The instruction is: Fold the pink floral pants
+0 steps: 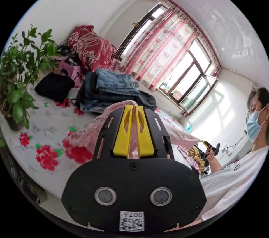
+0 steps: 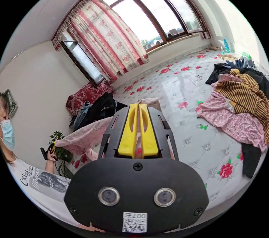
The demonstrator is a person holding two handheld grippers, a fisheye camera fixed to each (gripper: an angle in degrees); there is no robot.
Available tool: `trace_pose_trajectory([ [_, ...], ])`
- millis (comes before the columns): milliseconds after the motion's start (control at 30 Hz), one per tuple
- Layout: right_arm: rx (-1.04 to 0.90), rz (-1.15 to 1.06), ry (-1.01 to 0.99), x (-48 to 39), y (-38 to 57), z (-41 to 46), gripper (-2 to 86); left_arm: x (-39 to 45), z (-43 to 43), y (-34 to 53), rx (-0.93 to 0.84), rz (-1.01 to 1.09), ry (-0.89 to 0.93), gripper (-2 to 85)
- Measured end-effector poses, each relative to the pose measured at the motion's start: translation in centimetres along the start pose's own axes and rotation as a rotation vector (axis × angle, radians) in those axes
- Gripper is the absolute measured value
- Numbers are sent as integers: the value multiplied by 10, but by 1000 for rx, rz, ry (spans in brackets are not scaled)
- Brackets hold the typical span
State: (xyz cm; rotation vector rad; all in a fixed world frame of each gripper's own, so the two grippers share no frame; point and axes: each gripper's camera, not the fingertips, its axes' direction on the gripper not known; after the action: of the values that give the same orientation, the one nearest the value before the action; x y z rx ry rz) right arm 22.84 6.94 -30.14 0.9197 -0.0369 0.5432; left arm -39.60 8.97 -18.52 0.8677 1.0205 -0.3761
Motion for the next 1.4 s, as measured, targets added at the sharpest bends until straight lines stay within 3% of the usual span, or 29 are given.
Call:
trace_pose_trajectory([
  [200, -249, 96, 179, 48, 121, 20, -2, -52, 1, 135, -384, -128, -335, -4],
  [267, -404, 220, 284, 79, 186, 47, 0, -91, 5, 194, -508, -308, -433, -2],
  [400, -629, 408, 509, 115, 262, 83, 7, -138, 10, 251, -559, -553, -485, 9],
  [633, -414, 241, 669, 65, 209, 59, 34, -121, -8, 220, -554, -446, -579, 29],
  [733, -368, 104, 576, 24, 180, 90, 40, -115, -23, 193, -455, -433, -636, 21],
  [900, -508, -108, 279, -51, 170, 221, 42, -111, 23, 158, -380, -397, -574, 40],
  [1167, -801, -424, 205, -148, 194, 420, 43, -102, 199, 121, -551, -233, -535, 54],
  [1267, -874, -507, 309, -151, 200, 451, 25, -105, 259, 127, -675, -174, -595, 48],
  [1400, -936, -529, 279, -140, 174, 450, 4, -108, 307, 154, -830, -72, -639, 14],
])
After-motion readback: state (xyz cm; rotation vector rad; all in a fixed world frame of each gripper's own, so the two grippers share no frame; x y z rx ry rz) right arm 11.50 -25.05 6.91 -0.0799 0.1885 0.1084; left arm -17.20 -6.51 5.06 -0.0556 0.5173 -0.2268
